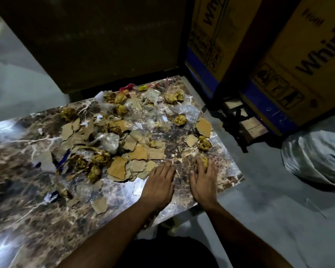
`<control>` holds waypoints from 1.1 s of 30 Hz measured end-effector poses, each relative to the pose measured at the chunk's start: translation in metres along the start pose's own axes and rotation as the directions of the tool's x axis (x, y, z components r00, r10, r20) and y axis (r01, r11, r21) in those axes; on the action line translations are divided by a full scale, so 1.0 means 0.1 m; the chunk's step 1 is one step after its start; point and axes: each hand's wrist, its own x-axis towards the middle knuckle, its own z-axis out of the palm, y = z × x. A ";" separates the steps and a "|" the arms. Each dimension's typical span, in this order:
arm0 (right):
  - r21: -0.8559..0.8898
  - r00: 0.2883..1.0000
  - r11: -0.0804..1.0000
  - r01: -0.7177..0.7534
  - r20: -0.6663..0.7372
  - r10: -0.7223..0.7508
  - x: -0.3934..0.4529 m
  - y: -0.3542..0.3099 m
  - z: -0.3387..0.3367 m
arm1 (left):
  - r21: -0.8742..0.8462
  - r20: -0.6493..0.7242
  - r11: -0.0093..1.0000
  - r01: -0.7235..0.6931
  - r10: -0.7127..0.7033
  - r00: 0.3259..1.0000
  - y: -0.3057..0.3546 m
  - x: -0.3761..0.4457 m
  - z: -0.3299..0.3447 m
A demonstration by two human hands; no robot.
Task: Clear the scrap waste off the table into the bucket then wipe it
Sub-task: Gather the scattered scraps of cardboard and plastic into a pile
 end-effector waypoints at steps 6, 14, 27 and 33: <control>0.187 0.959 0.957 0.222 0.135 -0.249 0.06 -0.70 0.30 | -0.016 -0.080 0.989 0.148 -0.149 0.986 -0.39 -0.23 -0.16; 0.344 0.918 0.892 0.293 0.161 -0.364 -0.02 -1.35 0.45 | -0.177 -0.046 0.973 0.146 -0.156 0.987 -0.98 -0.75 -0.33; 0.200 0.982 0.971 0.130 -0.161 -0.098 0.89 -0.40 -0.44 | -0.079 -0.396 0.975 0.207 -0.221 0.891 -1.36 -0.15 -0.99; 0.225 0.993 0.968 0.113 -0.064 -0.101 1.73 0.05 -0.44 | -0.248 -0.406 0.818 0.518 -0.574 0.711 -1.76 -0.12 -1.07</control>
